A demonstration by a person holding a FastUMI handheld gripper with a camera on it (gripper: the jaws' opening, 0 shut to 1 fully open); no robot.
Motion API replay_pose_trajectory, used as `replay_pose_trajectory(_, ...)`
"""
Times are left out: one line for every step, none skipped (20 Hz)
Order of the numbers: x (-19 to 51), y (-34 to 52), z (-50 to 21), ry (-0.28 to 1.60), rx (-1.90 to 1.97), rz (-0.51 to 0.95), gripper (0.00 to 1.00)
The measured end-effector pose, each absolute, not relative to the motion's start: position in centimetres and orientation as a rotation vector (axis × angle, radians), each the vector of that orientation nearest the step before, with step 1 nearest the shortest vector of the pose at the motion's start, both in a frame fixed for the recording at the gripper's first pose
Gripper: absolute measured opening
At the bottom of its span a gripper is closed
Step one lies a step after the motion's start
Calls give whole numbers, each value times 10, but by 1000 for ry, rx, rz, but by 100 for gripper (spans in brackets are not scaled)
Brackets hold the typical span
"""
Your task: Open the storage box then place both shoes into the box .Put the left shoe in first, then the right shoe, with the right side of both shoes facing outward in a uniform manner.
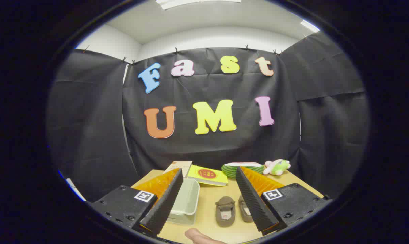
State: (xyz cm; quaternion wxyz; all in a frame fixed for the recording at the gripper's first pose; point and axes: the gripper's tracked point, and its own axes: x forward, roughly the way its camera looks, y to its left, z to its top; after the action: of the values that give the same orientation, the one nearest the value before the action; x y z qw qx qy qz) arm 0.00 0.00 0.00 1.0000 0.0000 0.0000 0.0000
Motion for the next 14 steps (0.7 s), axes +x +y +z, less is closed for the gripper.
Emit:
replay_pose_trajectory(0,2,-3,16,-2,2,100)
replay_pose_trajectory(0,4,-4,20,3,6,100)
replay_pose_trajectory(0,4,-4,29,5,5,100)
replay_pose_trajectory(-1,3,-5,30,11,4,100)
replay_pose_trajectory(-1,3,-3,29,16,3,100)
replay_pose_trajectory(-2,2,-1,25,18,0,100)
replay_pose_trajectory(-3,1,0,21,17,-2,100)
replay_pose_trajectory(-3,1,1,15,12,-3,100)
replay_pose_trajectory(-3,1,2,12,5,-5,100)
replay_pose_trajectory(-4,2,1,10,0,-4,100)
replay_pose_trajectory(-5,4,-1,13,-8,0,100)
replay_pose_trajectory(-5,6,-4,18,-17,3,100)
replay_pose_trajectory(-6,7,-4,15,-24,9,100)
replay_pose_trajectory(-6,9,-4,12,-32,11,100)
